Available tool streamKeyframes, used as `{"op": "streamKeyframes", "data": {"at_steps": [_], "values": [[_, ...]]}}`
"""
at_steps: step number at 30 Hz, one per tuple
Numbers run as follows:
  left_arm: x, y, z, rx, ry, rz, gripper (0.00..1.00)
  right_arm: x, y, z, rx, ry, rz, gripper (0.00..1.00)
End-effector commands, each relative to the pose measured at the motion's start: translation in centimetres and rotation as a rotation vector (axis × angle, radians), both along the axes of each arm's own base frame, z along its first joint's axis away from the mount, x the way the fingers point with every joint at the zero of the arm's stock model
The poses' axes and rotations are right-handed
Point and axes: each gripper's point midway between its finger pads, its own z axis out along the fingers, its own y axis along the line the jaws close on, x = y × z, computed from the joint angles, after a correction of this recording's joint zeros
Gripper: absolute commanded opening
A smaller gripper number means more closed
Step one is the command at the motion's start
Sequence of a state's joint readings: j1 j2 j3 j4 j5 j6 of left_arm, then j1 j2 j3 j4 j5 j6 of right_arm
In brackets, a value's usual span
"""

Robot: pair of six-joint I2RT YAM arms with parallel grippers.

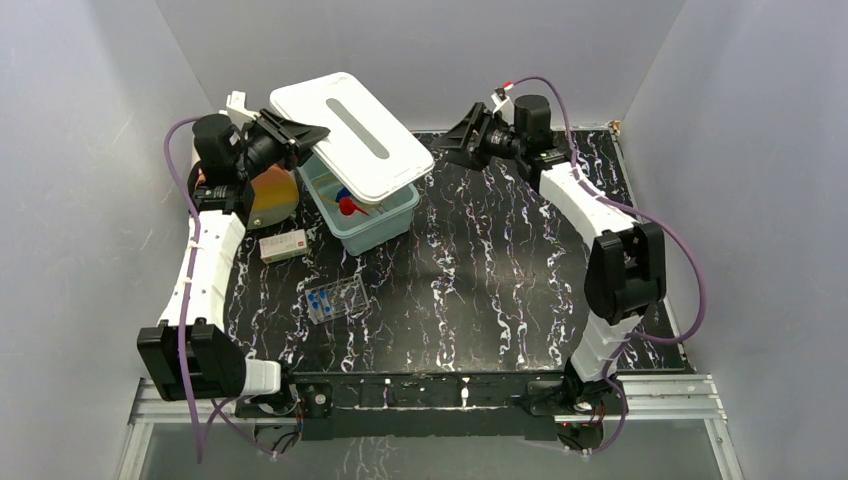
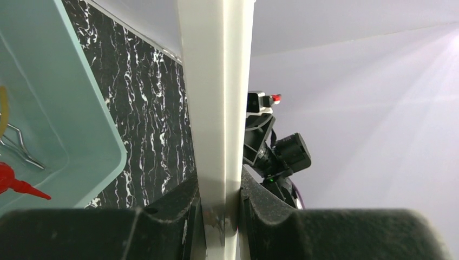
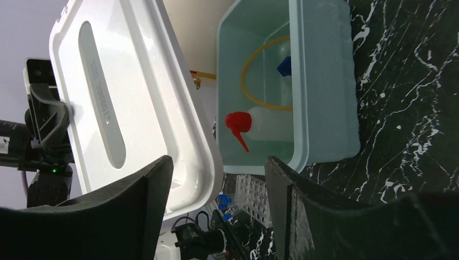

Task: Organize the chemistry lab equipment

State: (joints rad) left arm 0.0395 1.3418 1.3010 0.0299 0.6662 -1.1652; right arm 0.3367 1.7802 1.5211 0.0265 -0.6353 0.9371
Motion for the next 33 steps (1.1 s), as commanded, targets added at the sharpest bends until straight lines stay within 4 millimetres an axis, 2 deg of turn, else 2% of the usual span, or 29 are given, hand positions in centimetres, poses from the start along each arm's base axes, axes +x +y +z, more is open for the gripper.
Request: {"op": "streamKeyframes", "data": {"at_steps": [1, 7, 11, 14, 19, 21, 22, 24, 28, 31, 33], "values": [[-1.5, -0.6, 2.7, -0.029, -0.082, -0.05, 0.17, -2.0, 2.2, 2.5, 0.075, -0.05, 0.124, 0.73], [-1.6, -0.7, 2.1, -0.027, -0.061, -0.06, 0.17, -3.8, 3.2, 2.5, 0.158, -0.033, 0.2, 0.75], [-1.9, -0.7, 1.5, -0.027, -0.044, -0.065, 0.17, -3.7, 3.3, 2.4, 0.195, -0.001, 0.184, 0.6], [-2.0, -0.6, 0.9, -0.015, -0.026, -0.063, 0.18, -3.5, 3.3, 1.6, 0.201, 0.03, 0.162, 0.49], [-2.4, -0.4, -0.3, -0.002, 0.003, -0.056, 0.18, -3.5, 3.0, 1.6, 0.234, 0.018, 0.123, 0.48], [-2.5, -0.4, -0.8, 0.002, 0.014, -0.057, 0.2, -3.5, 2.9, 2.0, 0.244, -0.003, 0.119, 0.42], [-2.5, -0.4, -0.9, 0.008, 0.01, -0.058, 0.22, -3.5, 2.9, 2.2, 0.249, -0.01, 0.118, 0.39], [-2.5, -0.1, -2.2, 0.039, 0.049, -0.04, 0.35, -3.5, 2.8, 2.4, 0.255, -0.017, 0.112, 0.31], [-2.5, 1.7, -6.6, 0.167, 0.19, 0.049, 0.62, -3.4, 2.4, 1.8, 0.281, 0.022, 0.061, 0.23], [-3.0, 2.7, -9.3, 0.255, 0.275, 0.077, 0.71, -3.2, 2.3, 1.3, 0.278, 0.025, 0.033, 0.21], [-3.3, 3.6, -9.8, 0.308, 0.306, 0.108, 0.74, -3.1, 2.3, 1.3, 0.274, 0.018, 0.019, 0.21]]}}
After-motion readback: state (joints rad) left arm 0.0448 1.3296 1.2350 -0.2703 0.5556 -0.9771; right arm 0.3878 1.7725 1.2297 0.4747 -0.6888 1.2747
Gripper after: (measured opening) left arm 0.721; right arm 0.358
